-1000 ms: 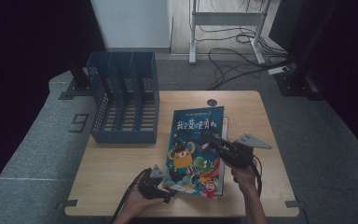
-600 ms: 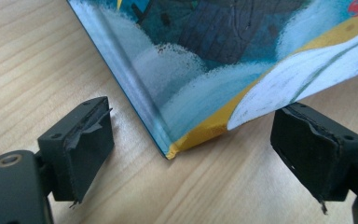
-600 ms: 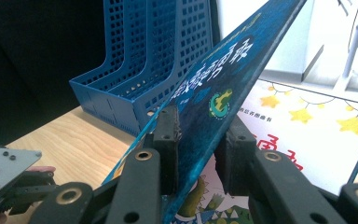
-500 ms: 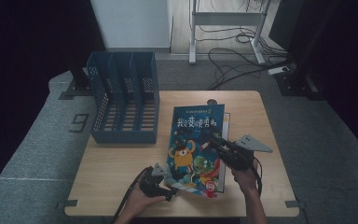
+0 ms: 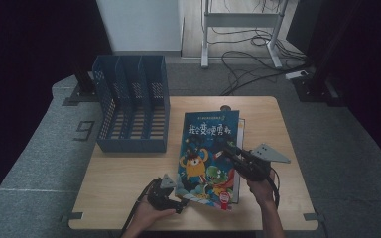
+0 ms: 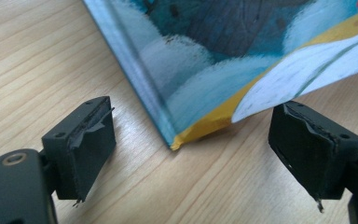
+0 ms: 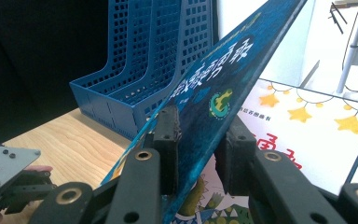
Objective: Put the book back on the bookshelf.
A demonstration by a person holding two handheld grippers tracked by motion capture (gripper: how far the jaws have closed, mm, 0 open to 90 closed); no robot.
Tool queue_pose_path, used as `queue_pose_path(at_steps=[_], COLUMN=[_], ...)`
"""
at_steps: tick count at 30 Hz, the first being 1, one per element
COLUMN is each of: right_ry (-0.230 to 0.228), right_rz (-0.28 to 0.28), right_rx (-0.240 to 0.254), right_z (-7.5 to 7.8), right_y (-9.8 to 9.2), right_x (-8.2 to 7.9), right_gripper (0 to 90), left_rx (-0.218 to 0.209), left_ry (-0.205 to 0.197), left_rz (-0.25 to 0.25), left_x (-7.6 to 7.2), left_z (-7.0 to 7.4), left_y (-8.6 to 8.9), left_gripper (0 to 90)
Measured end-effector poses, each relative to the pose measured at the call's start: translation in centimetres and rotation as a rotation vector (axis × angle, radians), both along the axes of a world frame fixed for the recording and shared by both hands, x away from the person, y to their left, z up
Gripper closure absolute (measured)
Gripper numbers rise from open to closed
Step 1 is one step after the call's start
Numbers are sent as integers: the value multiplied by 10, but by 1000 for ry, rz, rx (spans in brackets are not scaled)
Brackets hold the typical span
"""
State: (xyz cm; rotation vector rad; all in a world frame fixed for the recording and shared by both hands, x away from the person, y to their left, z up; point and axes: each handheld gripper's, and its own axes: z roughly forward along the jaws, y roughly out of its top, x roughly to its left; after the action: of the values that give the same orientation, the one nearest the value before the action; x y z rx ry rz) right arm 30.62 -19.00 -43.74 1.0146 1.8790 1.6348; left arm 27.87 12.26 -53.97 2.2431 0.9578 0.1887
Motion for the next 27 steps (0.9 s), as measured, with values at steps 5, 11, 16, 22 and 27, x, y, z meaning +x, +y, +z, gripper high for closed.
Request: queue_pose_path(at_steps=[5,11,16,22,27], right_ry=[0,1,-2,-9,-16], right_rz=[1,1,1,3,2], right_rx=[2,2,1,-3,-8], right_z=[-1,-1,-1,0,1], right_y=[-1,-1,-1,0,1], right_x=[0,1,0,-1,-2], right_gripper=[708,708,708,708,708], left_rx=[-1,-6,-4,6,6], left_ry=[1,24,16,7,14], left_rz=[1,-3,-3,-7,-16], left_x=[0,1,1,2,4], left_z=[0,2,1,1,1], left_y=[1,5,4,2,2], left_gripper=[143,146,143,142,139])
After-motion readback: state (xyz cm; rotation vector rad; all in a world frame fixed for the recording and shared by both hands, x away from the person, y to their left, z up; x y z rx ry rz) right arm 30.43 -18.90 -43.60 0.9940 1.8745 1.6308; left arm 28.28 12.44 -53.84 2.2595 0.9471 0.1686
